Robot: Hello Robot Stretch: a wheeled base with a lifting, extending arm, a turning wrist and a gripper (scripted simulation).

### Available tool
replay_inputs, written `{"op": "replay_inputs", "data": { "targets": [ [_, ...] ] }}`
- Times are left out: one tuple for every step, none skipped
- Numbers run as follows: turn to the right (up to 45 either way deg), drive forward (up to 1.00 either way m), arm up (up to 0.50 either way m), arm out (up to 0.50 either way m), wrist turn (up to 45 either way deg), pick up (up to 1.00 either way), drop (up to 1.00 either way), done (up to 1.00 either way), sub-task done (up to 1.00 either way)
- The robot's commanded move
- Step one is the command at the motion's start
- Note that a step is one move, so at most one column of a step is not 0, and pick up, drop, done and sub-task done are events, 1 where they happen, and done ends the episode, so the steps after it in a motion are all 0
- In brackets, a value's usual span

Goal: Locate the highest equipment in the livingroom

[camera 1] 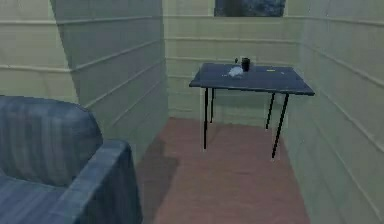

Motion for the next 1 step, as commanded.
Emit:
{"op": "replay_inputs", "data": {
  "targets": [
    [0.0,1.00,0.00,0.00,0.0,0.00,0.00,0.00,0.00]
  ]
}}
